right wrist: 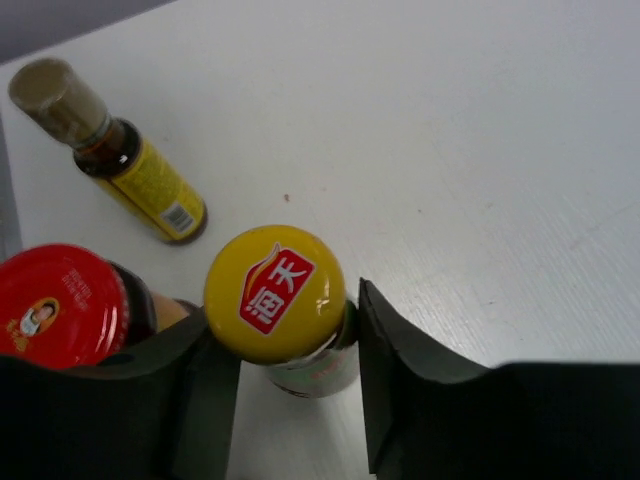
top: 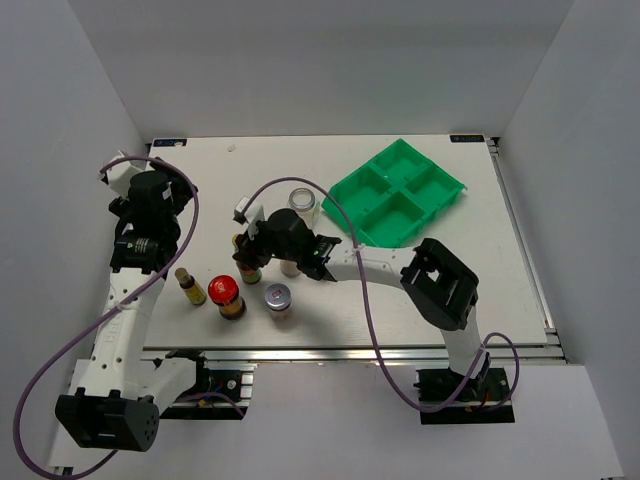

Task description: Organize the condiment bottles

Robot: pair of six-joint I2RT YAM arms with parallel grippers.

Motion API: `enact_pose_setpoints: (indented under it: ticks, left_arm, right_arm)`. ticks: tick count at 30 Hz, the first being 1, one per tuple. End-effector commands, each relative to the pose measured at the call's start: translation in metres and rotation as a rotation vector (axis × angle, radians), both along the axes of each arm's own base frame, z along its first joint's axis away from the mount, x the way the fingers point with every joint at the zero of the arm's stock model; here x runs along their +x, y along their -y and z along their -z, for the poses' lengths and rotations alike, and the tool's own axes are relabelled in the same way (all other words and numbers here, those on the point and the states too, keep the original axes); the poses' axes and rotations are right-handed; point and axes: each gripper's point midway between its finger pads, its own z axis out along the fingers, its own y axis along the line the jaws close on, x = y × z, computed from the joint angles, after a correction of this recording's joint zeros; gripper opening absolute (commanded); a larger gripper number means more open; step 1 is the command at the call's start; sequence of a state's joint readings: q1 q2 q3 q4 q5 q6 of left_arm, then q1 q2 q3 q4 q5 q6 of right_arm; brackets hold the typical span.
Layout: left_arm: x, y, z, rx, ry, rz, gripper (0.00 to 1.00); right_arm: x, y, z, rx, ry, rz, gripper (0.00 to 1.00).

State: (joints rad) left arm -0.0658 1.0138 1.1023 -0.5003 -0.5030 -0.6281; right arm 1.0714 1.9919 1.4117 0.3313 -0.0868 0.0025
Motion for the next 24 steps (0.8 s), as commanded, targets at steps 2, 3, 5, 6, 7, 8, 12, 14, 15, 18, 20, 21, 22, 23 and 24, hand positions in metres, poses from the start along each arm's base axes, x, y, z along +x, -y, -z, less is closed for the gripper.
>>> enact_pose_setpoints:
  ticks: [2, 3, 5, 6, 7, 8, 12, 14, 15, 18, 20, 21, 22, 23, 24]
  left_arm:
    - [-0.010, -0.005, -0.006, 0.003, 0.019, -0.030, 0.98]
    - [-0.010, -0.005, -0.007, 0.002, 0.028, -0.030, 0.98]
    - [-0.011, -0.005, -0.009, -0.002, 0.034, -0.031, 0.98]
    - [-0.012, -0.004, -0.010, -0.004, 0.036, -0.027, 0.98]
    - [-0.012, -0.004, -0.010, -0.004, 0.036, -0.027, 0.98]
    - [-0.012, -0.004, -0.011, -0.005, 0.040, -0.029, 0.98]
    - [-0.015, -0.008, -0.014, 0.000, 0.035, -0.053, 0.98]
    - [-0.015, -0.009, -0.017, 0.002, 0.042, -0.057, 0.98]
    - [-0.015, -0.010, -0.017, 0.002, 0.044, -0.060, 0.98]
    - [-0.013, -0.010, -0.019, 0.006, 0.046, -0.064, 0.98]
    - [-0.012, -0.011, -0.020, 0.010, 0.045, -0.066, 0.98]
    - [-0.011, -0.011, -0.020, 0.010, 0.045, -0.067, 0.98]
    - [-0.011, -0.012, -0.017, 0.011, 0.037, -0.072, 0.98]
    - [-0.010, -0.012, -0.017, 0.010, 0.041, -0.071, 0.98]
    - [-0.009, -0.011, -0.017, 0.010, 0.040, -0.070, 0.98]
  right_arm:
    - [0.003, -0.019, -0.060, 0.181, 0.067, 0.000, 0.32]
    - [0.003, -0.019, -0.065, 0.187, 0.080, -0.005, 0.22]
    - [0.004, -0.019, -0.079, 0.212, 0.105, -0.003, 0.12]
    - [0.006, -0.018, -0.086, 0.220, 0.119, 0.005, 0.00]
    - [0.009, -0.017, -0.097, 0.234, 0.131, 0.027, 0.00]
    - [0.014, -0.017, -0.112, 0.259, 0.147, 0.046, 0.00]
    - [0.027, -0.006, -0.169, 0.305, 0.260, 0.081, 0.00]
    - [0.036, 0.008, -0.201, 0.345, 0.296, 0.104, 0.00]
    - [0.046, 0.018, -0.215, 0.356, 0.305, 0.126, 0.00]
    - [0.058, 0.051, -0.255, 0.397, 0.332, 0.156, 0.00]
    - [0.066, 0.076, -0.277, 0.415, 0.351, 0.195, 0.00]
    - [0.084, 0.096, -0.278, 0.406, 0.351, 0.244, 0.00]
    - [0.089, 0.113, -0.286, 0.411, 0.352, 0.272, 0.00]
    - [0.099, 0.127, -0.287, 0.418, 0.336, 0.303, 0.00]
    - [0.116, 0.155, -0.294, 0.425, 0.349, 0.353, 0.00]
